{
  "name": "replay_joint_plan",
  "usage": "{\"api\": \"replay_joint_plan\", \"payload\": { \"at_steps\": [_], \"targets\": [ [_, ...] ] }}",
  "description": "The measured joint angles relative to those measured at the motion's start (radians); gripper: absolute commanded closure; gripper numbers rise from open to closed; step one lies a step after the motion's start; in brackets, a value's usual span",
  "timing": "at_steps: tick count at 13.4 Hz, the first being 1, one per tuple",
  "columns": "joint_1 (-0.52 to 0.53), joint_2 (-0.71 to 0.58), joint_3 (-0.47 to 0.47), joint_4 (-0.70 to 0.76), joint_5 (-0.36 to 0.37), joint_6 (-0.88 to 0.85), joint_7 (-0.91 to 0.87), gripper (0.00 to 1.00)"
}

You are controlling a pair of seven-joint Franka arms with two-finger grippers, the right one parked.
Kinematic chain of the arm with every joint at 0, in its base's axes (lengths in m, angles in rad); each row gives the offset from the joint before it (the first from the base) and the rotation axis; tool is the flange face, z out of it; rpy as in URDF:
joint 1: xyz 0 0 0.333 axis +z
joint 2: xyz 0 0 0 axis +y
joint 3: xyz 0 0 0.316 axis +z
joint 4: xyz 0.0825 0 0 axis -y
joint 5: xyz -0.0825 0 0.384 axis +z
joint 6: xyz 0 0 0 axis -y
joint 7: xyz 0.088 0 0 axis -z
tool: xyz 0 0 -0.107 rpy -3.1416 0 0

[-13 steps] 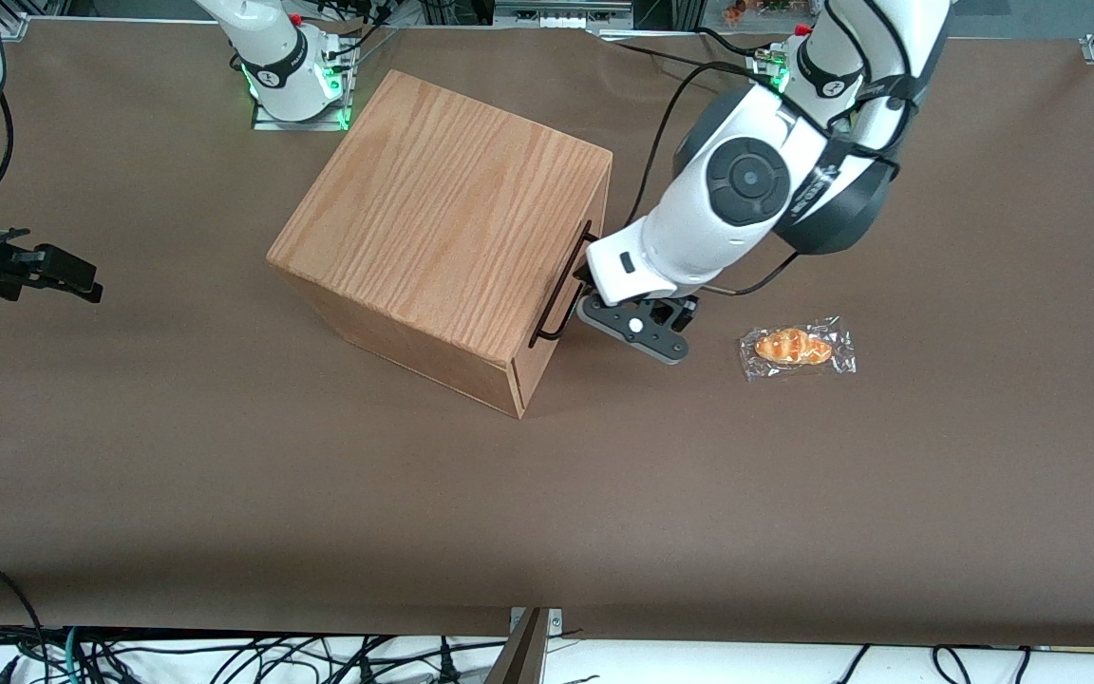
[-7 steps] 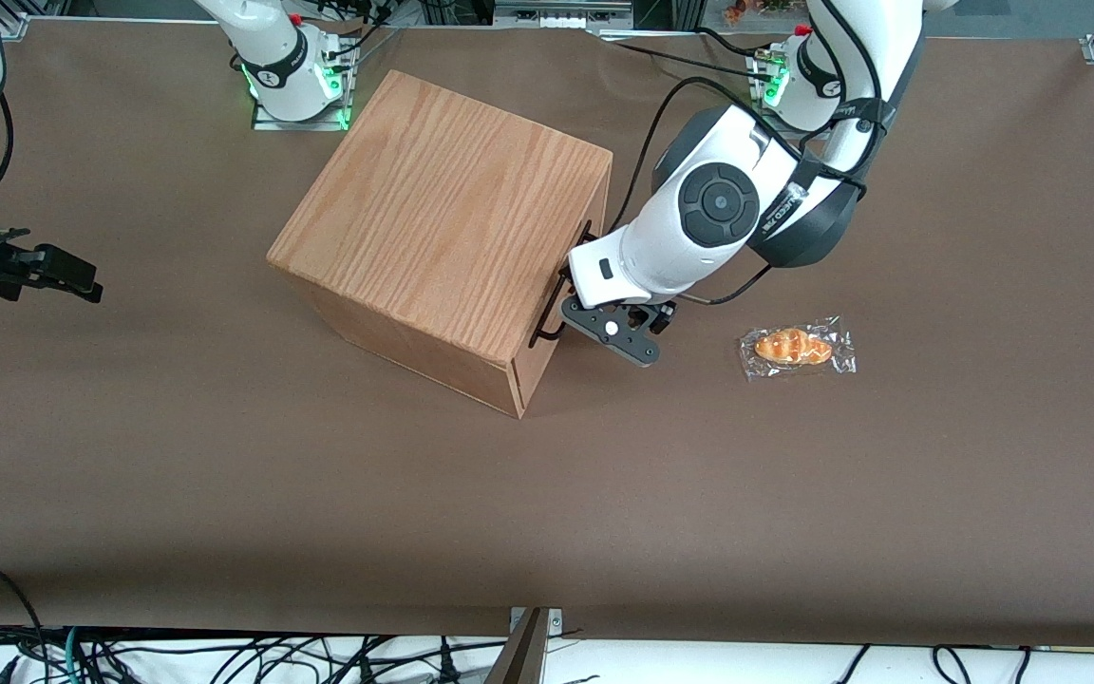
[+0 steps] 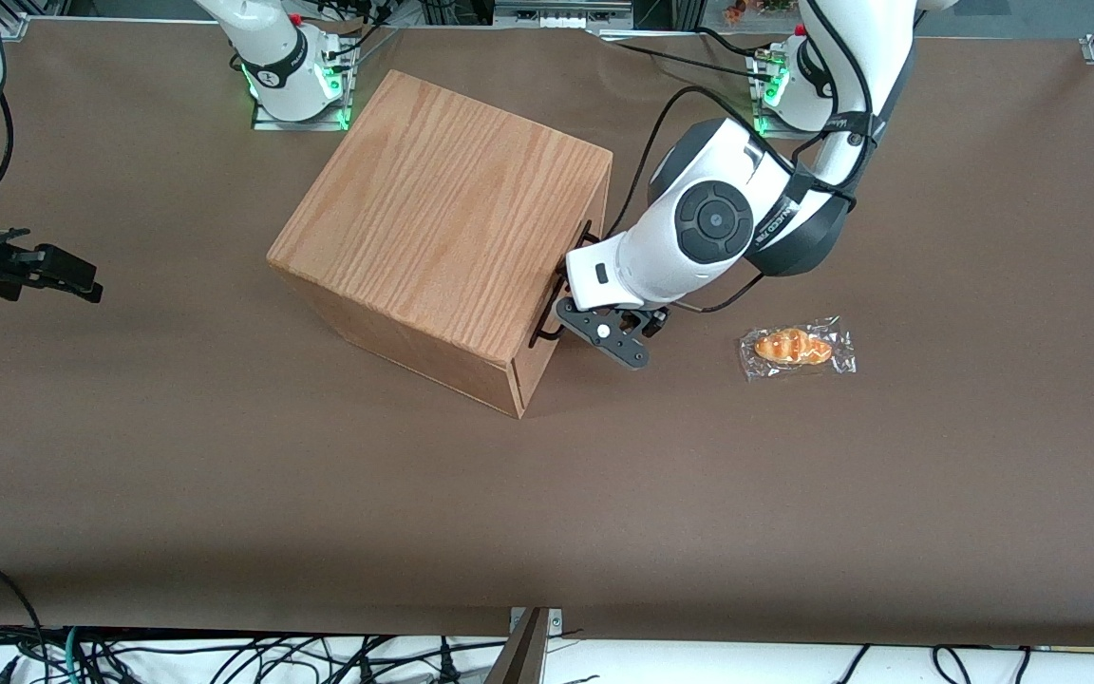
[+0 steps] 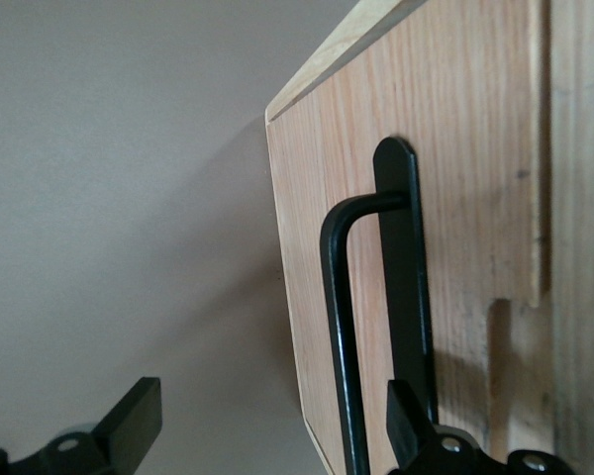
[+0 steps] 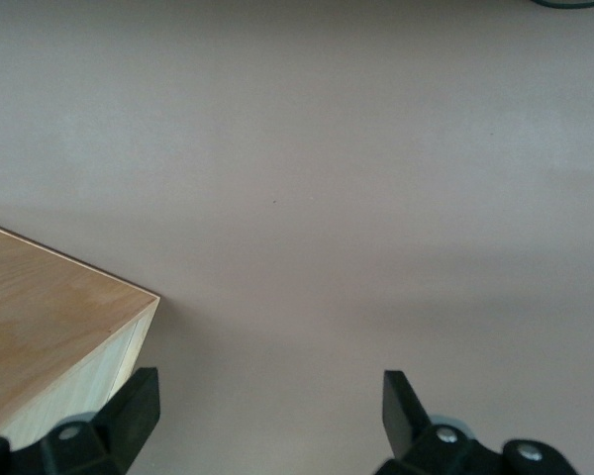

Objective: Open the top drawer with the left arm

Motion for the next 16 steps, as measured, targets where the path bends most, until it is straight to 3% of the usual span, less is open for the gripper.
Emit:
{"api": "replay_joint_plan", "payload": {
  "at_steps": [16],
  "targets": [
    [0.011,0.036,0.008,0.000,0.000,-0.001,0.011,0.00]
  ]
}}
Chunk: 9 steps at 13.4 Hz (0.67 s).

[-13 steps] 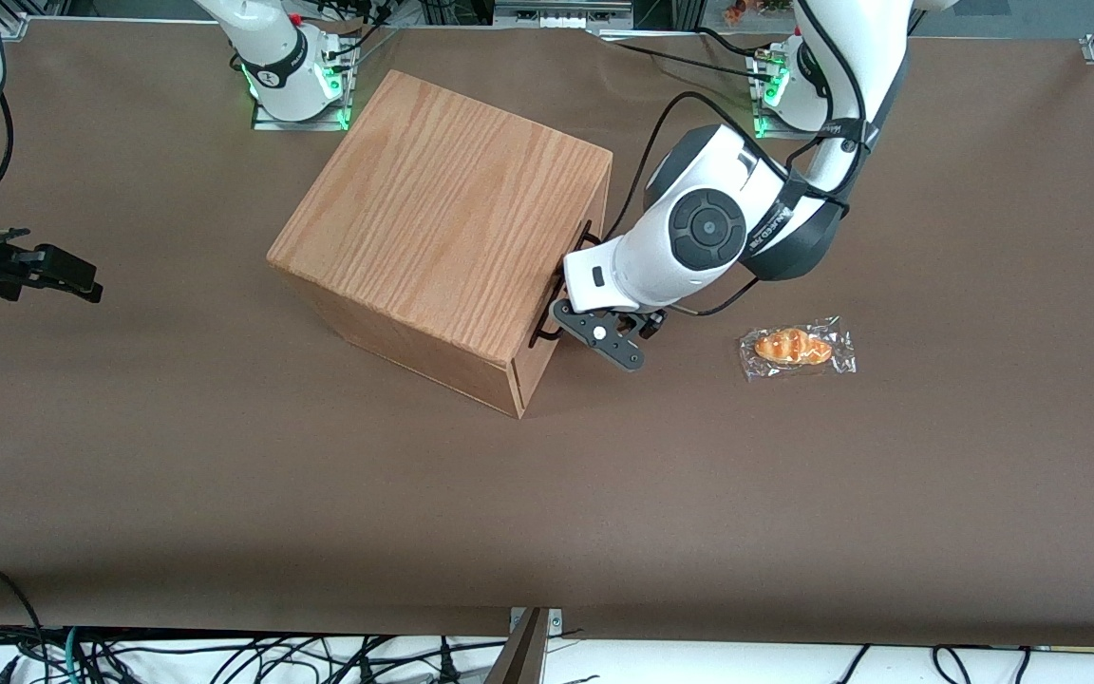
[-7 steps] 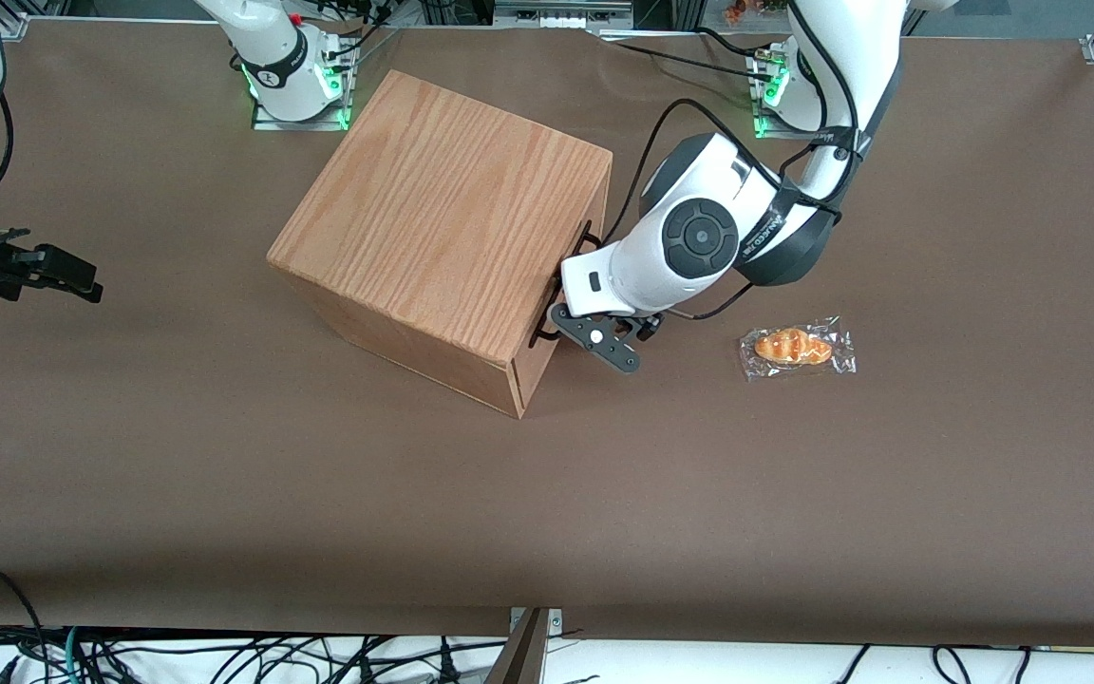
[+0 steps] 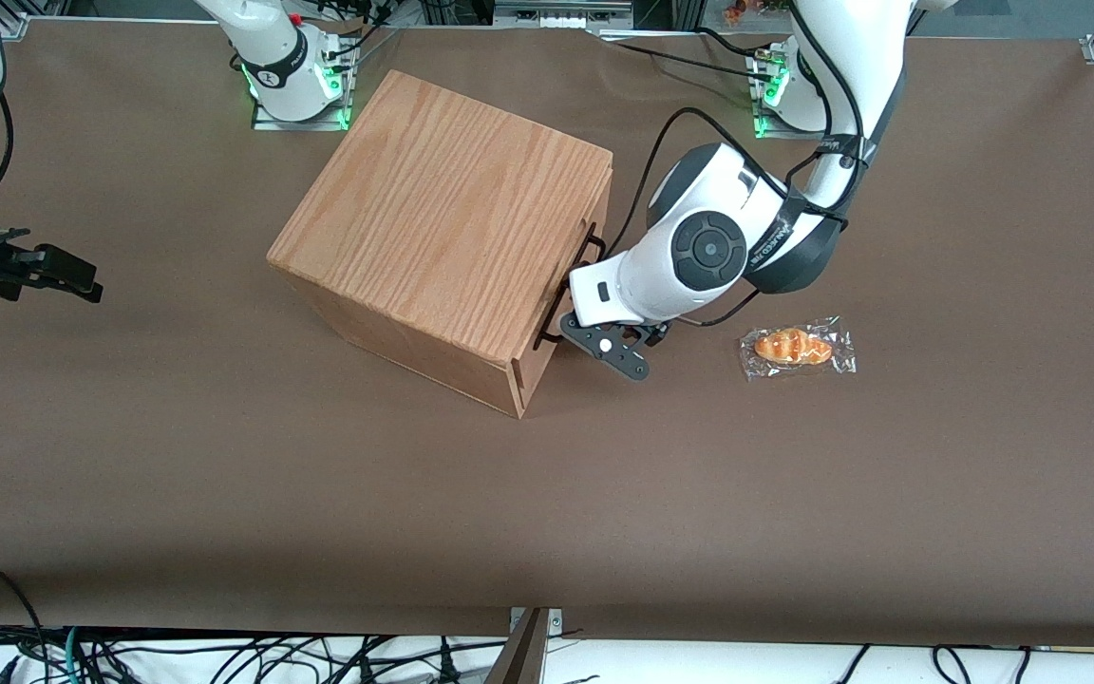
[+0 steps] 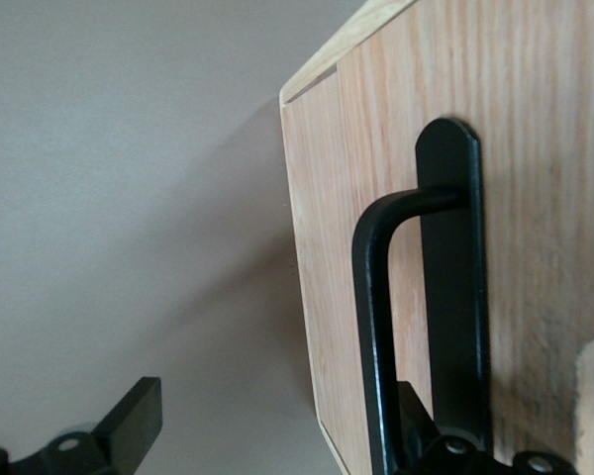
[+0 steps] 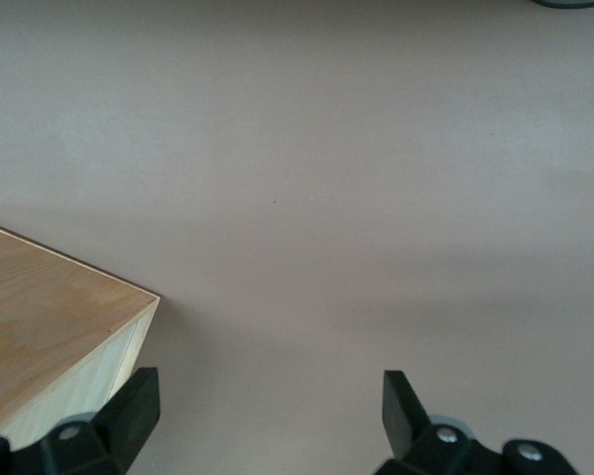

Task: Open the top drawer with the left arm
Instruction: 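Pull the handle outward with the left gripper, sliding the drawer open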

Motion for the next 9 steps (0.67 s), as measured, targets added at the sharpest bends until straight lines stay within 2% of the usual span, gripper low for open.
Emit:
{"api": "replay_joint_plan", "payload": {
  "at_steps": [9],
  "targets": [
    [0.083,0.001,0.008,-0.001,0.005,-0.042,0.002,0.00]
  ]
}}
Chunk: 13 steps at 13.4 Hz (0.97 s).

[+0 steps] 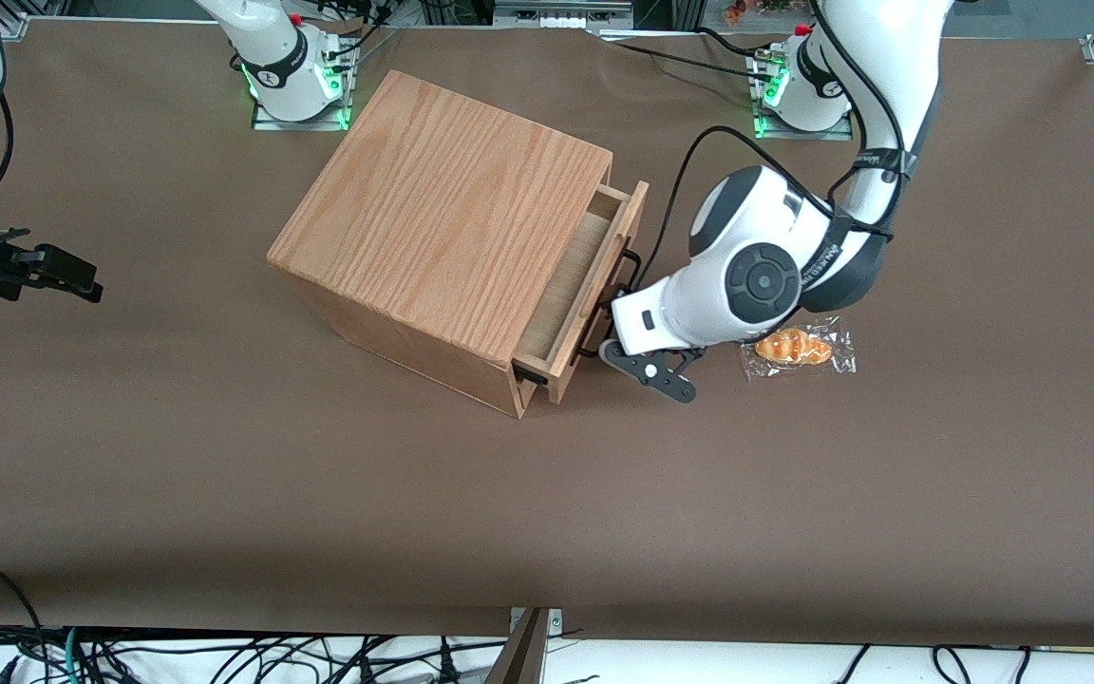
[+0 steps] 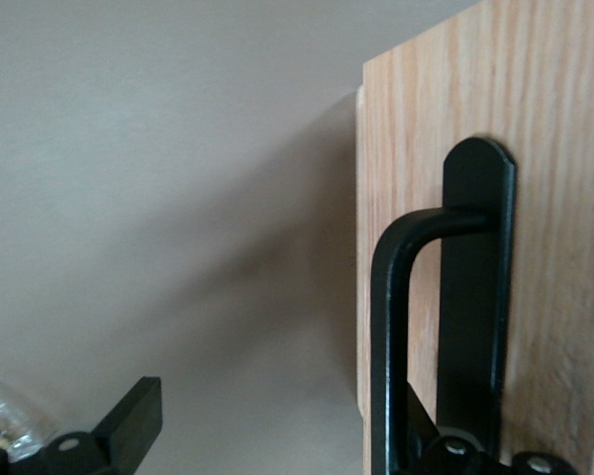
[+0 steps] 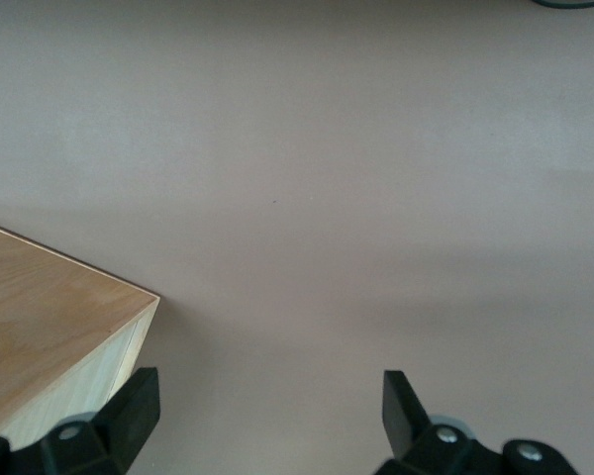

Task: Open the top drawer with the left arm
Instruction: 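Pull the handle outward with the left gripper, sliding the drawer open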

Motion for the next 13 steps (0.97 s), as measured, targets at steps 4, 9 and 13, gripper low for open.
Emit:
{"api": "replay_joint_plan", "payload": {
  "at_steps": [4,9,13],
  "targets": [
    [0.028,0.001,0.001,0.000,0.001,-0.018,0.001,0.00],
    [0.060,0.001,0.001,0.001,0.001,-0.032,0.001,0.00],
    [0.069,-0.002,-0.001,0.004,0.001,-0.037,0.003,0.00]
  ]
}}
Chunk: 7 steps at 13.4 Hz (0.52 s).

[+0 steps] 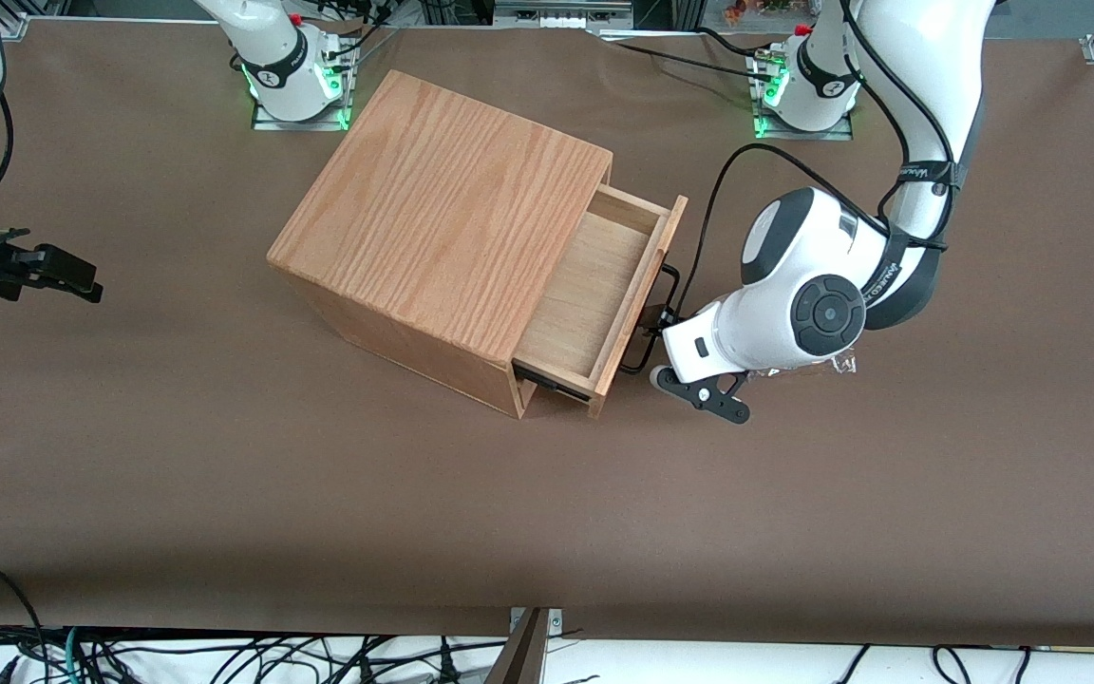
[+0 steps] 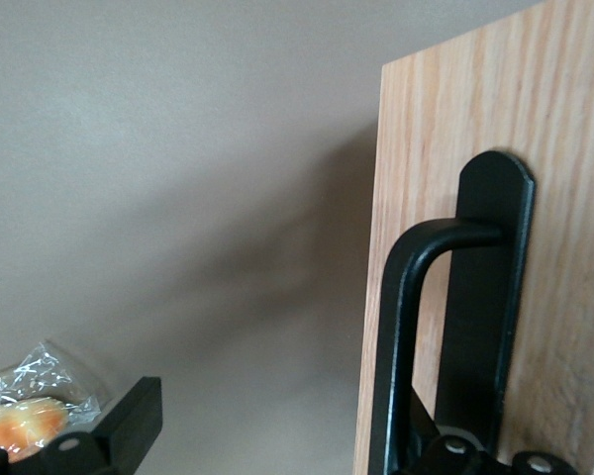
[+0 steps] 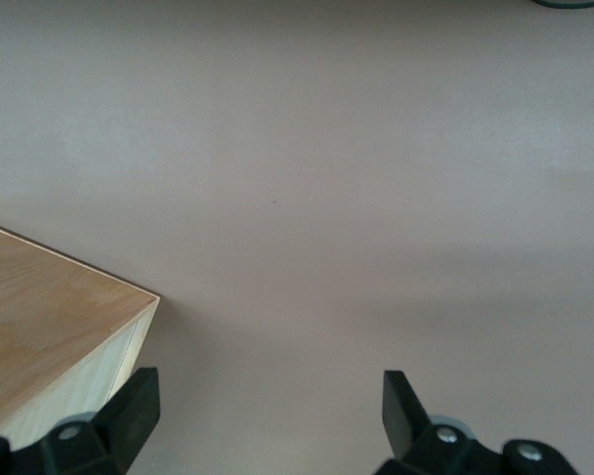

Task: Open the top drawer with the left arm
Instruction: 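Pull the handle outward with the left gripper, sliding the drawer open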

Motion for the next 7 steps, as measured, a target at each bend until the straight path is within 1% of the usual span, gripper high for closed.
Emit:
{"api": "replay_joint_plan", "payload": {
  "at_steps": [7],
  "targets": [
    [0.042,-0.008,-0.007,0.005,0.000,-0.005,0.056,0.00]
  ]
}}
